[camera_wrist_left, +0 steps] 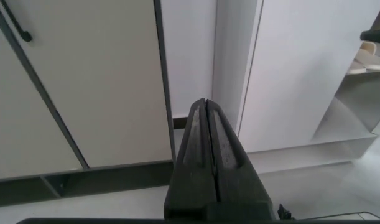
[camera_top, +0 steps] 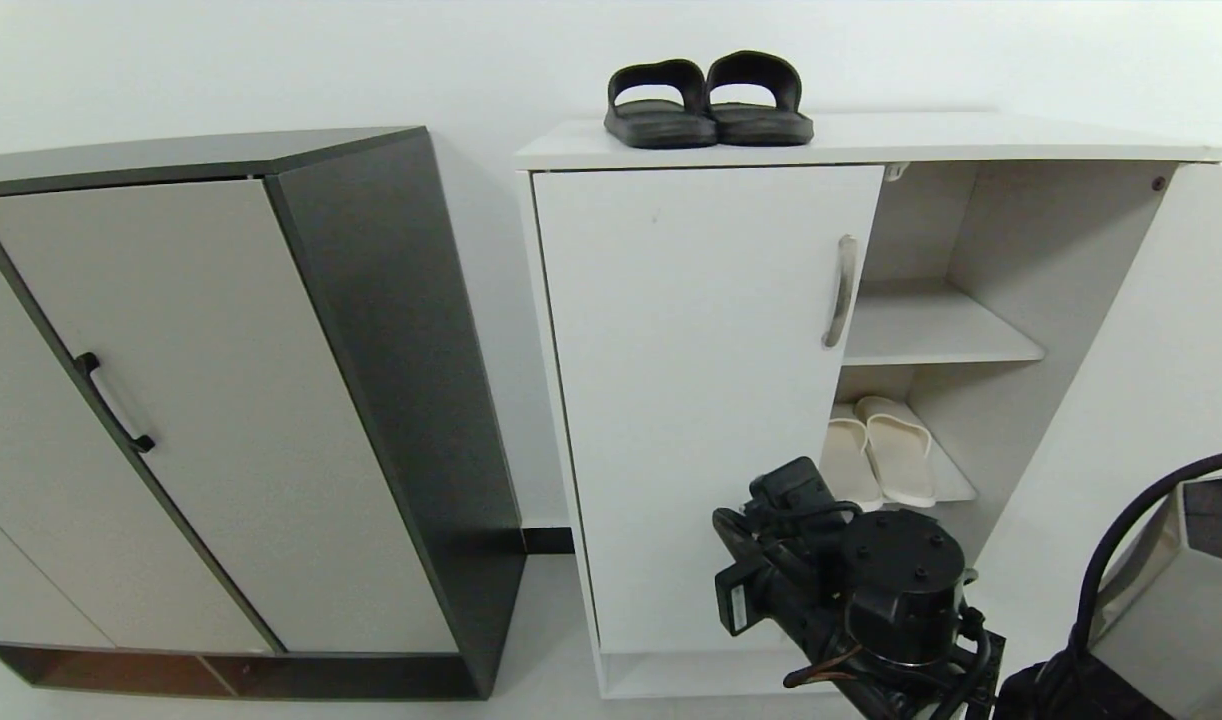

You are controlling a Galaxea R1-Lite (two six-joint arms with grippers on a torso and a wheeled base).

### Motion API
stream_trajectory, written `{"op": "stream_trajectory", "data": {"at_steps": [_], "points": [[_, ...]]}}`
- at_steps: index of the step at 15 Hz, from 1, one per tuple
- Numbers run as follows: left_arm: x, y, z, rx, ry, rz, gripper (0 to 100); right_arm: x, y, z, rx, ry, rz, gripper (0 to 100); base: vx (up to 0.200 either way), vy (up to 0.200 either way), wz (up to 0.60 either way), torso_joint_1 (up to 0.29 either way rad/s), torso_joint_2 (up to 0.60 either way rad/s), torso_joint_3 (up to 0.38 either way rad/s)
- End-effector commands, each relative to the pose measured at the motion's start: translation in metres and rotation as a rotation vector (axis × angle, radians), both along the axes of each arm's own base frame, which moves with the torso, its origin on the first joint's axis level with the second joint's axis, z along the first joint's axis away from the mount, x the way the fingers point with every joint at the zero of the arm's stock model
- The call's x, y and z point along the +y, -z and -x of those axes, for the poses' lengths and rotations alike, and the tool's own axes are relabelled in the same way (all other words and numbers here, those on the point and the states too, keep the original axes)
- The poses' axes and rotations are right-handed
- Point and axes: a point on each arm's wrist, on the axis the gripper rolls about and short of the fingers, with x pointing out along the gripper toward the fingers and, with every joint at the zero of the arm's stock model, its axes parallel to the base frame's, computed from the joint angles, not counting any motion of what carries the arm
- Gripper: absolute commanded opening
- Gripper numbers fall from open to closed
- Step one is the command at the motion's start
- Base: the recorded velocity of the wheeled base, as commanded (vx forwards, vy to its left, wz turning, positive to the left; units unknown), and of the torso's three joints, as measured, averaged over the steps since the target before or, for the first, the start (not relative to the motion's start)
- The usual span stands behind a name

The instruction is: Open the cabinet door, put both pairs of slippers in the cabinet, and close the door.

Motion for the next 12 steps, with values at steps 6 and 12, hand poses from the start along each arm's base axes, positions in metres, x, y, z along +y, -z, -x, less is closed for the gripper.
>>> {"op": "stream_trajectory", "data": {"at_steps": [6,12], "points": [[0.0000,0.0000,-0.0001,0.001,0.000,0.000,0,0.0009,0.0018,0.0002,0.003,-0.002,0.004,0,0.000,0.000,0.00,0.000,0.00,0.000],[0.0000,0.0000,-0.0001,0.001,0.000,-0.001,0,0.0009,0.0018,0.0002,0.003,-0.002,0.004,0,0.000,0.000,0.00,0.007,-0.09,-0.114]]}}
